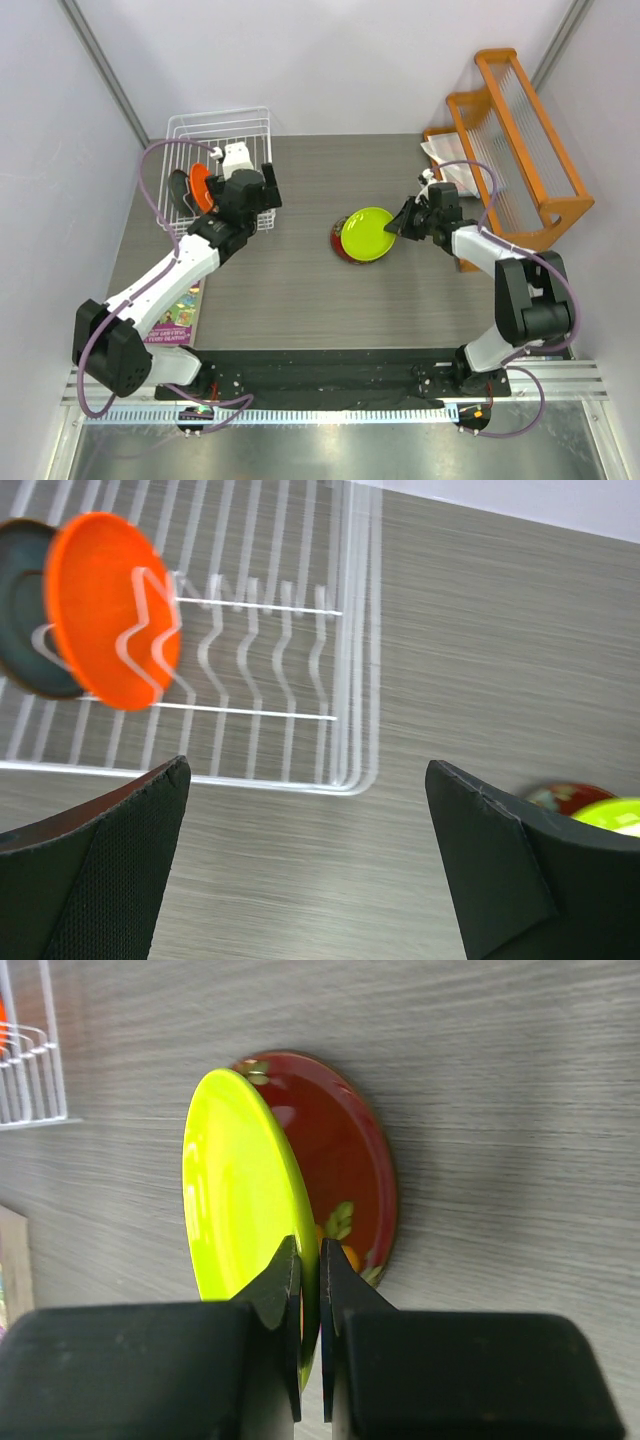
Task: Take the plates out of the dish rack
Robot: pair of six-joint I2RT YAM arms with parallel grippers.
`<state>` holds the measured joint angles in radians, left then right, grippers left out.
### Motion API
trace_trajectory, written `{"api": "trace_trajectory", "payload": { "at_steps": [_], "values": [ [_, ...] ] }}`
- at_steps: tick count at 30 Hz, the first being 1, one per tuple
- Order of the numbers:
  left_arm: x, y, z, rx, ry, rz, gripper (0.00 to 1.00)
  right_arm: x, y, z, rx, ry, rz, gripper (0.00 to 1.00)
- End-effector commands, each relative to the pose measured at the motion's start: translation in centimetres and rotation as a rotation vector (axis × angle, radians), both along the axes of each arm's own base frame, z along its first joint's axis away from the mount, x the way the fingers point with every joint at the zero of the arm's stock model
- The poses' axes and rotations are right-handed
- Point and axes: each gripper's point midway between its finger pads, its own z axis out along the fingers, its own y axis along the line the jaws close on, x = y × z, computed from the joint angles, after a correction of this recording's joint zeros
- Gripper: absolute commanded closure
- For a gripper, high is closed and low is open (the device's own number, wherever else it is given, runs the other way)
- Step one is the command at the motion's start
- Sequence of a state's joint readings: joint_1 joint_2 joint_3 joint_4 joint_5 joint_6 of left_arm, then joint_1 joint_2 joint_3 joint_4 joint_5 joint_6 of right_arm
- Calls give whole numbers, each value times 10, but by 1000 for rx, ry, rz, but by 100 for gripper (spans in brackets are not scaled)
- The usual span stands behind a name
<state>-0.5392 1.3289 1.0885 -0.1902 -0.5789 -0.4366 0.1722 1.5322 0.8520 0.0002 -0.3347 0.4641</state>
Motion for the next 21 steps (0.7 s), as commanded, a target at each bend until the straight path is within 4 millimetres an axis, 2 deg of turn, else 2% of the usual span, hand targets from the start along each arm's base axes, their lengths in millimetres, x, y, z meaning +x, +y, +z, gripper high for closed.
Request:
{"api": "trace_trajectory", "payload": {
  "at_steps": [1, 4, 10, 11, 12, 16, 17, 19, 21],
  "values": [
    [6, 45, 11, 82, -14, 151, 1, 30, -2, 2, 15, -76, 41, 99],
    [9, 54, 9, 61, -13, 165, 1, 38, 2, -7, 32, -59, 56, 99],
    [11, 68, 1, 39, 7, 183, 1, 43, 17, -13, 103, -42, 110, 98],
    [11, 69, -1, 36, 10, 185, 1, 44, 18, -17, 110, -30, 115, 94],
    [12, 73, -3, 38, 14, 192, 1, 41, 19, -20, 112, -12, 127, 85],
    [14, 77, -9, 16, 24, 192, 1, 37, 20, -29, 104, 32, 141, 66],
    [15, 77, -11, 12, 29, 191, 0, 36, 19, -28, 104, 33, 145, 63],
    [19, 80, -13, -3, 36, 195, 1, 30, 23, -27, 97, 34, 168, 49],
    [22, 82, -14, -10, 42, 194, 1, 23, 26, -21, 83, 46, 198, 42]
  ]
}}
